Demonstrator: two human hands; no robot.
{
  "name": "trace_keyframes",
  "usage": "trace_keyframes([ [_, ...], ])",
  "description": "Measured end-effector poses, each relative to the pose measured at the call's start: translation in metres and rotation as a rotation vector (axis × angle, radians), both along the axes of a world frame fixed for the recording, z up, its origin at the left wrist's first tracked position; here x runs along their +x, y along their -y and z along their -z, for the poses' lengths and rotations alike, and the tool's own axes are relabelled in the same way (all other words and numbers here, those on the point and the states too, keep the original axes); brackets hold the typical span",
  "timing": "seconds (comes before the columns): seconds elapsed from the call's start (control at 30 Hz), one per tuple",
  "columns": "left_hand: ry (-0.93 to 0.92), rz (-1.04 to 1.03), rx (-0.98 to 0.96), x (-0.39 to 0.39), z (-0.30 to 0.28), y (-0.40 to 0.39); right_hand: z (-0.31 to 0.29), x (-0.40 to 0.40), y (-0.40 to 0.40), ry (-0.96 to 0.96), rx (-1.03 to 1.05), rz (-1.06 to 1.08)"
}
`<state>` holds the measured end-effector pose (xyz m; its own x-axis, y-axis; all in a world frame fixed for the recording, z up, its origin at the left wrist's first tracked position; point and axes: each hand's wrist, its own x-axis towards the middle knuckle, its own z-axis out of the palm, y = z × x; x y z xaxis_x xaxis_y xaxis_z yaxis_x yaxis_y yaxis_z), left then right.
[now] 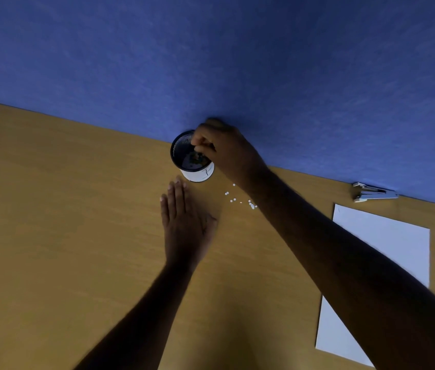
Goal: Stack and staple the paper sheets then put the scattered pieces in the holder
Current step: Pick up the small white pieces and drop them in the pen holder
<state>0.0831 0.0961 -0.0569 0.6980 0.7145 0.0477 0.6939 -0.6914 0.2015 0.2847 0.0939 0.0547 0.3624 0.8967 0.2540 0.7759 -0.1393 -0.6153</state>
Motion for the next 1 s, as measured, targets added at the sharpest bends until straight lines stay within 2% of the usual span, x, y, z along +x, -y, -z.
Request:
trace_keyframes([
  [0.3,-0.018,-0.003,-0.001,0.000,0.000,0.000,0.001,-0.002,0.002,-0.076,-0.009,-0.024],
  [0.6,-0.014,0.006,0.008,0.000,0.003,-0.001,-0.005,-0.006,0.012,-0.084,0.157,0.029],
  [0.73,-0.021,0.008,0.002,0.000,0.002,-0.002,0.004,-0.007,0.041,-0.053,0.236,0.129],
  [0.87,-0.017,0.002,-0.009,0.001,0.002,0.001,0.043,-0.002,0.078,-0.004,0.010,0.166],
  [1.0,-0.008,-0.004,-0.003,0.001,0.001,0.001,0.078,-0.011,0.097,0.085,-0.234,0.055],
])
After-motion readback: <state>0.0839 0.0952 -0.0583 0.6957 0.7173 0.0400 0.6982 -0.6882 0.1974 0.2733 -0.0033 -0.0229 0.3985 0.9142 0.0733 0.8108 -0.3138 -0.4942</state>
